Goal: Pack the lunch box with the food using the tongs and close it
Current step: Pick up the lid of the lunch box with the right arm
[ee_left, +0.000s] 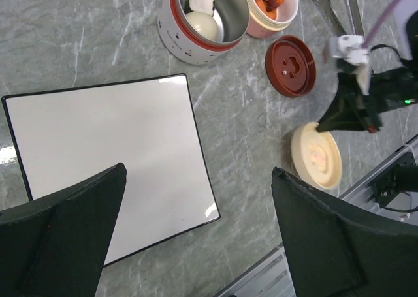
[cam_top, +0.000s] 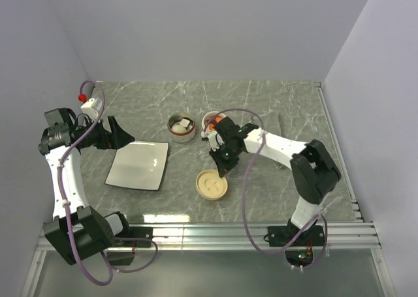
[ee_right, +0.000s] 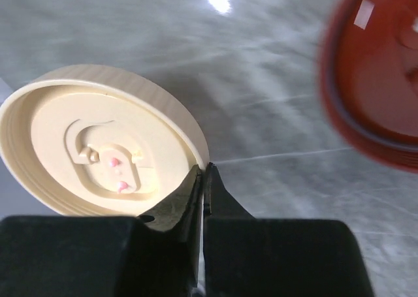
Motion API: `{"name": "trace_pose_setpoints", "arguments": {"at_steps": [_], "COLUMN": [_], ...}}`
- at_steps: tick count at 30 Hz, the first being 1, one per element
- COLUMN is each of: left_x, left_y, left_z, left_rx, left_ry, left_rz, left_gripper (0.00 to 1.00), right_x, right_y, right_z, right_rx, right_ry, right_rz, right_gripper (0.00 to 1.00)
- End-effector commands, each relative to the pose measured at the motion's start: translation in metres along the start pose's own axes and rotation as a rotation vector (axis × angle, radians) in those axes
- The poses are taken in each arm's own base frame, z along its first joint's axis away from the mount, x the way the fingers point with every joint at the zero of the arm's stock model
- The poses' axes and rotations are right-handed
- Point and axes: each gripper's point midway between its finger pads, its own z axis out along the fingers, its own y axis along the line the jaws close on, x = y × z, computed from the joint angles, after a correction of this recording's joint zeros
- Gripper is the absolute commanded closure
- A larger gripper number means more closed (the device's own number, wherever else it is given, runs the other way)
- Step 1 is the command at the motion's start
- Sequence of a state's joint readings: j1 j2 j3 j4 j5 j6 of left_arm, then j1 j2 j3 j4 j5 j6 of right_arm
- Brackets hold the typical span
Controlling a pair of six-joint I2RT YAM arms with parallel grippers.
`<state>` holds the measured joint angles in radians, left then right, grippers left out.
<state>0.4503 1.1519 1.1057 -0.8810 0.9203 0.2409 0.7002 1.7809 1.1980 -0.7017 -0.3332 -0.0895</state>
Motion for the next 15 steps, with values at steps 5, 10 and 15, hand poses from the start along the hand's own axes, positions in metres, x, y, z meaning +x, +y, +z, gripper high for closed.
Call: {"name": "trace_pose_setpoints", "arguments": {"at_steps": [5, 10, 15], "left_x": [-0.044, -0.054, -0.032], "left_y": [-0.042, -0.101, -0.165], "left_z": [-0.018, -0.039, -0.072], "left_rx": [0.145, 0.413, 0.656], "left_ry": [-0.123, -0.208, -0.367], "left_rz": [0.092, 0.208, 0.484], "left_gripper": [0.0, 0.01, 0.01], "right_x": [-0.091, -0.125, -0.142], "right_y": [0.108, 0.143, 0.169], "right_z": [-0.141, -0.224, -0.306], "right_rx": [-0.455, -0.654, -0.833], "right_ry": [-0.416, -0.564, -0.747], "right_rz": [-0.152, -0.228, -0.264], "right_gripper": [1.0, 1.0, 1.0]}}
